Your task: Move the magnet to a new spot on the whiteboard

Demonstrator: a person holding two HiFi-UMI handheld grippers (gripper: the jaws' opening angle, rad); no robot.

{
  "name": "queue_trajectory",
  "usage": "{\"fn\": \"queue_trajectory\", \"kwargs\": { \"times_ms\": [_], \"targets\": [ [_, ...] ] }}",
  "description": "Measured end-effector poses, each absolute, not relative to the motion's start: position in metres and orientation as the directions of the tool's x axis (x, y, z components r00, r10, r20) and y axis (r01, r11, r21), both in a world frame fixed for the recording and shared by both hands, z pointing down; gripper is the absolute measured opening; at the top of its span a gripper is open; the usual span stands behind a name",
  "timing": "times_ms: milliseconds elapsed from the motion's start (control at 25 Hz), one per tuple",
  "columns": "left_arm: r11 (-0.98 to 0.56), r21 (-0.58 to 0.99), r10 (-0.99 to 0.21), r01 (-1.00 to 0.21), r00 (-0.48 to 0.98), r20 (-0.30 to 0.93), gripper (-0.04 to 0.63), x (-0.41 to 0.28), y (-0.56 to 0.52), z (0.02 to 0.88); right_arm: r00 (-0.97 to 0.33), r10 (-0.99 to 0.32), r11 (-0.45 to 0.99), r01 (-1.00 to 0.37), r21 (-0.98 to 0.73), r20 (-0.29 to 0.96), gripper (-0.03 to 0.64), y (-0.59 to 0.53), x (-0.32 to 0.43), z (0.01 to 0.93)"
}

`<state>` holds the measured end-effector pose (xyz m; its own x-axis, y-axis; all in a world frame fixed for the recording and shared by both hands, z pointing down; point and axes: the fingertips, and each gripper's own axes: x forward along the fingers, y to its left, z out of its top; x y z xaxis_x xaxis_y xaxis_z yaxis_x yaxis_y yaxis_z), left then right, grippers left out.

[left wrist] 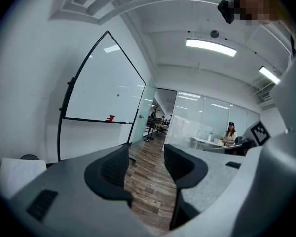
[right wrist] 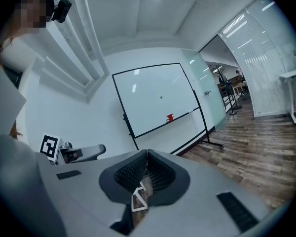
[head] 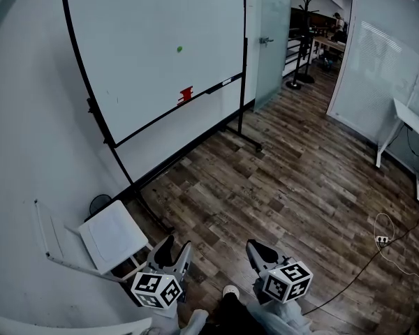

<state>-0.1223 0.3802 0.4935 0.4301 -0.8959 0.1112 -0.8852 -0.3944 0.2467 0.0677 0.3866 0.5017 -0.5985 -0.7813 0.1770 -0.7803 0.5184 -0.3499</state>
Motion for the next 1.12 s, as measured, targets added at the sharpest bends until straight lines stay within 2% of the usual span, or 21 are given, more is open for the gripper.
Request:
{"fn": "queue_trajectory", "kwargs": {
  "times_ms": [1120],
  "targets": [
    [-0.351,0.241,-0.92,-0.905,0.381,0.092,0.221,-0.099,0.272,0.499,-0.629,-0.758,0.55,-0.759,-0.348,0.174,0.028,0.266,0.102,0.511]
  ]
}}
